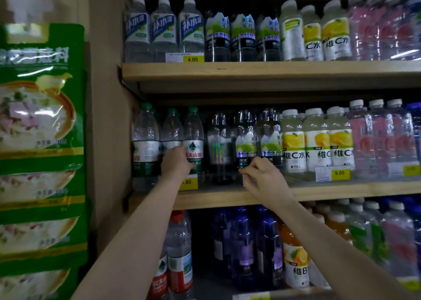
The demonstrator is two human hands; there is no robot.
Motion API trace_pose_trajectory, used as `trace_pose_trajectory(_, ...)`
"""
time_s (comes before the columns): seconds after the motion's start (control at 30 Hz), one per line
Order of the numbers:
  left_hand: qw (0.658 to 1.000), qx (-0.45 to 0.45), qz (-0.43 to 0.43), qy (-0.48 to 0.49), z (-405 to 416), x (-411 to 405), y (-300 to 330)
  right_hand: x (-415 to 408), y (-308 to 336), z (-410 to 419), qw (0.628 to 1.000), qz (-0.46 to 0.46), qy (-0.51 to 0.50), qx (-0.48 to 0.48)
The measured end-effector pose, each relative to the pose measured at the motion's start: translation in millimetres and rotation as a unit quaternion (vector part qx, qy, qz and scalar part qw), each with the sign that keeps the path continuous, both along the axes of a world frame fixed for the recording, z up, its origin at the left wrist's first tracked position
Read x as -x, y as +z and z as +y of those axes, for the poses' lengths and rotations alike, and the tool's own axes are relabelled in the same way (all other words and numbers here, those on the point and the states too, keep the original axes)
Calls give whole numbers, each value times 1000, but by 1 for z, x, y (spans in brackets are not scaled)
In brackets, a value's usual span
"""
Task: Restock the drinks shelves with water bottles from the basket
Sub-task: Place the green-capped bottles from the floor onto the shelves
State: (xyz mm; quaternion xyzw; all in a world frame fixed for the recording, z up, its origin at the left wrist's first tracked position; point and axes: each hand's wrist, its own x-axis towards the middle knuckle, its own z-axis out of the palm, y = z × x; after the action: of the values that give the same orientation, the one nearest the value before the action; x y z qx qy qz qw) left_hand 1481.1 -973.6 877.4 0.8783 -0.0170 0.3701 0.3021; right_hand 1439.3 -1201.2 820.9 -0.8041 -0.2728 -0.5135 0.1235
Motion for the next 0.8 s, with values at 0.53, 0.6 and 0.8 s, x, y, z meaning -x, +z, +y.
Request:
trace_pose_trajectory(0.53, 967, -120, -198, -107, -18, 73, -56, 44, -18, -32, 976, 211, 13, 43)
trace_pose_trajectory(0.6, 950, -138, -237, -150, -33, 90, -80, 66, -38, -45, 974, 224, 8, 42)
trace_pose_trajectory(0.8, 943, -145, -155, -256, -97, 117, -180, 147, -126, -97, 949, 298, -102, 30)
